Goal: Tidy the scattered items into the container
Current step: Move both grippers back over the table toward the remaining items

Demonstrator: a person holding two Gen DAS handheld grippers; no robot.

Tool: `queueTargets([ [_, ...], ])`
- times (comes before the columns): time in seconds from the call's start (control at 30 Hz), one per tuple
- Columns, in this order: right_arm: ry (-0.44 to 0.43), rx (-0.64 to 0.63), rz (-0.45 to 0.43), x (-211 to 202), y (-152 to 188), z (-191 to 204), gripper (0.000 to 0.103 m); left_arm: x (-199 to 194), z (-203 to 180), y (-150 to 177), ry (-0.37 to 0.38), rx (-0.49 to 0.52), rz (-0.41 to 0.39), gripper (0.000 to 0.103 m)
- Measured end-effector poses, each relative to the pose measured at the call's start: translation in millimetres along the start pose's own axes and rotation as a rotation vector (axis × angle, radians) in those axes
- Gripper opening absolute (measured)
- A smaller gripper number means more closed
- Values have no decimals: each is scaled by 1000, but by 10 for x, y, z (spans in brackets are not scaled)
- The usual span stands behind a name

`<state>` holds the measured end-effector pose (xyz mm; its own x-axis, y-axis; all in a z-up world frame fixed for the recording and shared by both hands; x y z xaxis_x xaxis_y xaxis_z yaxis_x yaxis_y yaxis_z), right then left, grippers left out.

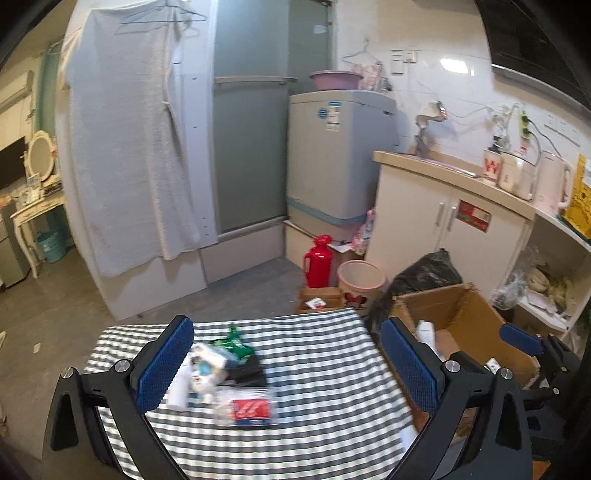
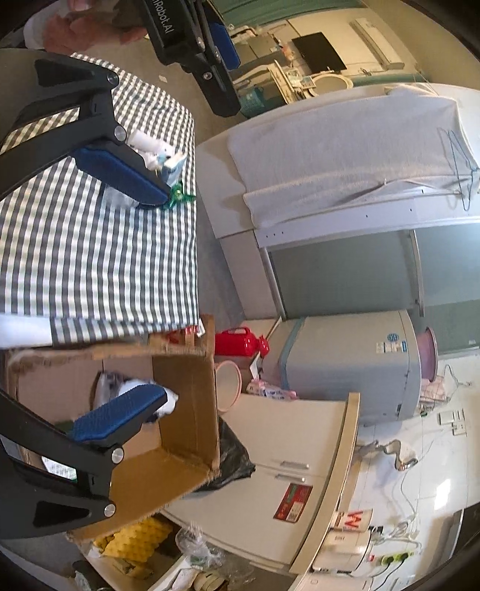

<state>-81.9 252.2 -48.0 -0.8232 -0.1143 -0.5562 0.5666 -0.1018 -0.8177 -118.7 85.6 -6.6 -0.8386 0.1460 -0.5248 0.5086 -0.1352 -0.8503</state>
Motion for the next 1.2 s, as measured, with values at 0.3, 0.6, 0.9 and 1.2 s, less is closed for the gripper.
queueTargets([
  [0.3,-26,-38,-3,103,-4,430,103,-65,499,66,-63,-38,8,103],
  [0.6,-45,-53,33,318,109,829,103,-27,1020,241,-91,-99,36,103],
  [0.9,-82,-74,69,569,274,1249,103,126,1519,511,-102,-162,84,103],
  [1.2,-97,-93,126,860,435,1522,103,357,1720,699,-110,-144,131,103],
])
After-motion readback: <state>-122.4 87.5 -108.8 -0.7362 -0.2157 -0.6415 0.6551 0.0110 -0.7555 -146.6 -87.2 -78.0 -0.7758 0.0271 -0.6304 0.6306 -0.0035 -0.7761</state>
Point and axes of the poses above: each gripper's, at about its wrist camera, not at the fingertips, and x roughly the way its jaws point, z to its left, y to its underside, the point moved 8 cm from there along x, roughly the way its jaws point, and after that the axes turned 4 degrees about x, right-handed, at the moved point
